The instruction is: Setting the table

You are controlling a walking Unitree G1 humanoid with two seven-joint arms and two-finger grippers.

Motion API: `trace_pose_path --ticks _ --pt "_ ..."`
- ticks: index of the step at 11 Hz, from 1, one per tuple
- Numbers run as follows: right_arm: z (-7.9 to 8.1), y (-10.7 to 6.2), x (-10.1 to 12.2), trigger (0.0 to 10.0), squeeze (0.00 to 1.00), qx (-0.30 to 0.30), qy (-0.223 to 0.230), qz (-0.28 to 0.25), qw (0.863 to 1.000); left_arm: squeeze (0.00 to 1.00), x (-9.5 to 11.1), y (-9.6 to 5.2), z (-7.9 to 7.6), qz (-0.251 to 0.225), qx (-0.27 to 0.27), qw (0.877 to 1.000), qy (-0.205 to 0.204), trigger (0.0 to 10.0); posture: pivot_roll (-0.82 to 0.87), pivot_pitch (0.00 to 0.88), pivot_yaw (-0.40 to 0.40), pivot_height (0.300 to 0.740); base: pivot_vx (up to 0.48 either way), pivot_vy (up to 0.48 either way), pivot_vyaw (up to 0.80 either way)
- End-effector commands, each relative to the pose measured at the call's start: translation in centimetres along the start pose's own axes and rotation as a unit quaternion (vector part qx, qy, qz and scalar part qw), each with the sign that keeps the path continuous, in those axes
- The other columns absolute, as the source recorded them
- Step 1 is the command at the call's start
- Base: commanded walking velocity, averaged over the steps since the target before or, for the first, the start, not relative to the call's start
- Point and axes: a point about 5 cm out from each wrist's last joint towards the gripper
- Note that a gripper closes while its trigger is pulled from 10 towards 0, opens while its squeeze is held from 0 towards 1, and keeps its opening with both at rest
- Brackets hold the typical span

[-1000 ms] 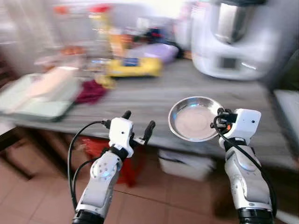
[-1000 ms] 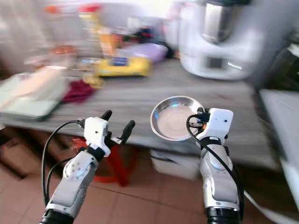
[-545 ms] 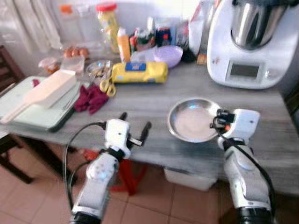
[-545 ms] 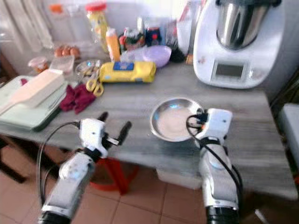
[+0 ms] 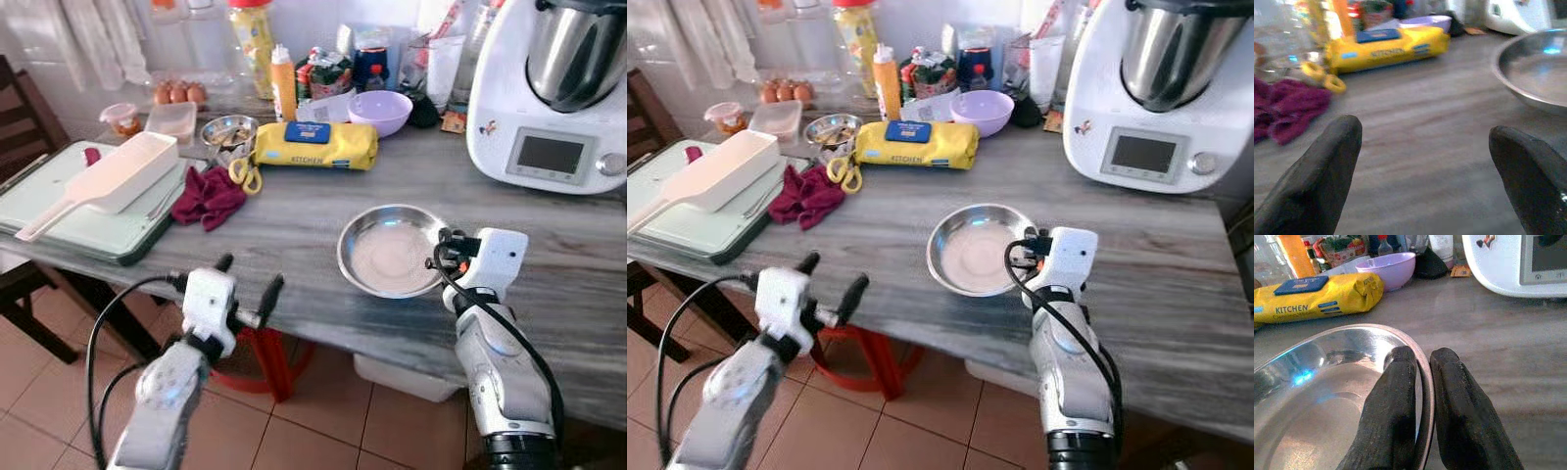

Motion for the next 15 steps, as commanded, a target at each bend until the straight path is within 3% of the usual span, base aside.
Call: trace_pose_path --ticks 1,3,6,10,15 --pt "0.9 0.4 0.2 10.0 0.00 0.015 0.008 0.000 1.000 0.00 0.5 -0.1 -0.1 -0.005 -0.014 1.000 0.002 10.0 -0.02 0.094 0.064 0.740 0.000 0.000 0.00" --pt "2.5 0.9 -0.7 10.0 0.00 0.035 0.018 0.018 0.999 0.00 -0.4 -1.2 -0.7 0.018 -0.055 0.998 -0.001 10.0 -0.01 0.089 0.069 0.740 0.000 0.000 0.00" --pt "4.1 1.3 -1.8 10.0 0.00 0.053 0.034 0.036 0.997 0.00 -0.5 -1.4 -0.8 0.020 -0.056 0.998 -0.001 10.0 0.00 0.074 0.073 0.740 0.000 0.000 0.00" --pt "4.4 2.2 -2.5 10.0 0.00 0.050 0.031 0.048 0.997 0.00 -1.3 -1.5 -0.9 0.021 -0.095 0.995 -0.012 10.0 0.00 0.054 0.080 0.740 0.000 0.000 0.00" --pt "5.3 3.2 -2.9 10.0 0.00 0.053 0.031 0.062 0.996 0.00 -2.5 -1.5 -1.1 0.027 -0.096 0.995 -0.012 10.0 0.00 0.033 0.078 0.740 0.000 0.000 0.00"
Point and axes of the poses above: a point about 5 cm out from each wrist's last joint towards the gripper, its own y axis pointing out of the wrist towards the gripper, its own x axis along the axis of the wrist's last joint, z = x × y, and after that the axes turned 5 degrees about y, right-handed
